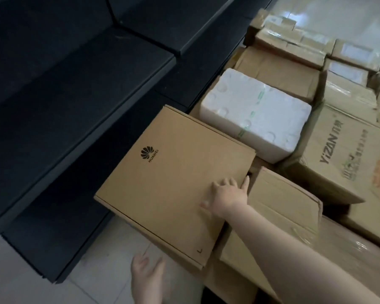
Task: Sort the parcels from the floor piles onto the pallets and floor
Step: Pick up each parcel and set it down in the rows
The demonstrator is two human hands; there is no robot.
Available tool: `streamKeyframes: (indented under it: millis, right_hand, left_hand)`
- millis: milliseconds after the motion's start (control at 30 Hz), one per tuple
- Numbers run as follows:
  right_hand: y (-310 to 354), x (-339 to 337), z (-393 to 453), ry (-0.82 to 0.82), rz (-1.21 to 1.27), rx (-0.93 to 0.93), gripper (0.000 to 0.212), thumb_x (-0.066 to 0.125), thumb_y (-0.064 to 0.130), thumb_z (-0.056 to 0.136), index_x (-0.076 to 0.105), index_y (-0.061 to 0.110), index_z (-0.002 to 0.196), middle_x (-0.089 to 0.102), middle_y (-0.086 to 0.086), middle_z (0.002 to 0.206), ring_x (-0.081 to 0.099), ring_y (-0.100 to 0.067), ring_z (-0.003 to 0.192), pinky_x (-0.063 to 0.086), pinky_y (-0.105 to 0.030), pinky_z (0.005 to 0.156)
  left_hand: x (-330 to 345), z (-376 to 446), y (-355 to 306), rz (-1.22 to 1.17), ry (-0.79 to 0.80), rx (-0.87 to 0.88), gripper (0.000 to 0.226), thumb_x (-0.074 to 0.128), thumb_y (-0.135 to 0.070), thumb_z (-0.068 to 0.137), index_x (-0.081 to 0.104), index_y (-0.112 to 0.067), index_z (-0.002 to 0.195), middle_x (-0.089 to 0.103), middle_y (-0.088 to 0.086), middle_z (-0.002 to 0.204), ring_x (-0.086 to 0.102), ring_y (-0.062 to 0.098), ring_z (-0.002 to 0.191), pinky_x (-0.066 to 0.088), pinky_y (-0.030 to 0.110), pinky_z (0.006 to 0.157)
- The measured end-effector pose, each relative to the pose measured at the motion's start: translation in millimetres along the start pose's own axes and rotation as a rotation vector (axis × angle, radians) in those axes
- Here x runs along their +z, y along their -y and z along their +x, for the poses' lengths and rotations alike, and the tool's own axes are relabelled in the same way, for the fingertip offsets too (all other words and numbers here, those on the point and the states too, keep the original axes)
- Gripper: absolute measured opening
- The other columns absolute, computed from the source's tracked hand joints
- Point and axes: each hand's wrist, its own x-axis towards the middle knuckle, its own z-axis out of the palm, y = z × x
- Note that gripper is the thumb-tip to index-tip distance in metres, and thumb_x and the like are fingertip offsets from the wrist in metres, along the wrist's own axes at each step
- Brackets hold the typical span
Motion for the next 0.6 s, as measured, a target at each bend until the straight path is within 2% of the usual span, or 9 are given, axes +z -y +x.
streamKeyframes:
  millis: [100,167,233,333,367,433,467,533,600]
  right_hand:
    - [15.8,23.1,-12.1,0.023,-0.032,0.038,0.09,0.042,0.062,0.089,0.003,0.012,0.153,0.004,-0.017,0.159,0.0,-0.032,0.147,-0.016,-0.064,0.107]
    - [27.0,33.5,-19.4,-0.007,-0.006,0.014,0.08,0.041,0.044,0.096,-0.003,0.008,0.152,-0.002,-0.018,0.159,-0.004,-0.033,0.147,-0.015,-0.06,0.109]
    - [39.2,43.3,-29.0,-0.039,0.11,-0.045,0.073,0.042,0.03,0.097,-0.001,0.01,0.153,-0.002,-0.015,0.16,-0.004,-0.031,0.147,-0.012,-0.053,0.114]
    - [58.5,59.0,-55.0,-0.099,0.399,-0.116,0.071,0.049,0.03,0.094,0.013,0.013,0.152,0.009,-0.007,0.16,0.002,-0.023,0.148,-0.006,-0.04,0.118]
    - [63.8,65.8,-65.3,-0.195,0.47,-0.11,0.07,0.053,0.031,0.09,0.021,0.014,0.15,0.017,-0.006,0.158,0.006,-0.022,0.147,-0.004,-0.039,0.119]
    - [66.0,81.4,-79.9,-0.466,0.489,-0.008,0.073,0.066,0.037,0.072,0.042,0.017,0.138,0.044,-0.007,0.146,0.02,-0.025,0.14,0.002,-0.043,0.117]
    - [61.3,85.3,-87.6,-0.552,0.487,0.085,0.076,0.071,0.04,0.065,0.044,0.02,0.134,0.05,-0.007,0.14,0.024,-0.025,0.137,0.002,-0.045,0.115]
    - [39.8,87.9,-98.5,-0.565,0.53,0.359,0.083,0.07,0.049,0.073,0.03,0.03,0.143,0.033,-0.008,0.152,0.013,-0.028,0.143,-0.007,-0.05,0.115]
    - [15.7,90.5,-102.7,-0.355,0.631,0.616,0.087,0.05,0.065,0.083,0.001,0.038,0.15,-0.005,-0.003,0.161,-0.011,-0.027,0.147,-0.008,-0.061,0.111]
  left_hand:
    - [-11.6,26.3,-20.4,0.092,-0.034,0.074,0.074,0.073,-0.022,0.082,0.033,-0.021,0.145,0.043,0.008,0.144,0.045,0.029,0.126,0.04,0.047,0.104]
    - [-17.5,45.7,-38.2,0.176,0.004,0.147,0.076,0.072,-0.025,0.082,0.03,-0.023,0.147,0.037,0.008,0.149,0.041,0.031,0.13,0.038,0.051,0.105]
    - [-19.1,65.9,-55.6,0.234,0.019,0.204,0.08,0.07,-0.025,0.084,0.025,-0.022,0.149,0.029,0.008,0.153,0.037,0.032,0.134,0.035,0.05,0.107]
    - [-18.6,93.1,-73.1,0.259,0.021,0.247,0.09,0.073,-0.021,0.082,0.016,-0.024,0.151,0.022,0.007,0.156,0.032,0.033,0.138,0.031,0.05,0.108]
    - [-17.7,101.5,-76.0,0.241,0.02,0.244,0.094,0.075,-0.02,0.08,0.014,-0.025,0.151,0.022,0.006,0.156,0.032,0.032,0.138,0.031,0.05,0.11]
    - [-15.5,116.5,-79.5,0.188,0.026,0.238,0.099,0.078,-0.017,0.077,0.014,-0.029,0.15,0.027,0.004,0.154,0.035,0.03,0.136,0.032,0.054,0.109]
    - [-16.3,122.0,-80.2,0.166,0.032,0.232,0.099,0.079,-0.016,0.076,0.015,-0.03,0.15,0.029,0.003,0.152,0.036,0.029,0.135,0.034,0.055,0.108]
    - [-18.7,129.9,-82.7,0.145,0.051,0.216,0.101,0.08,-0.016,0.075,0.014,-0.032,0.149,0.029,0.002,0.151,0.037,0.029,0.134,0.039,0.055,0.104]
    - [-21.2,136.3,-86.4,0.134,0.078,0.218,0.105,0.08,-0.013,0.073,0.012,-0.036,0.149,0.029,0.002,0.151,0.038,0.03,0.133,0.045,0.054,0.097]
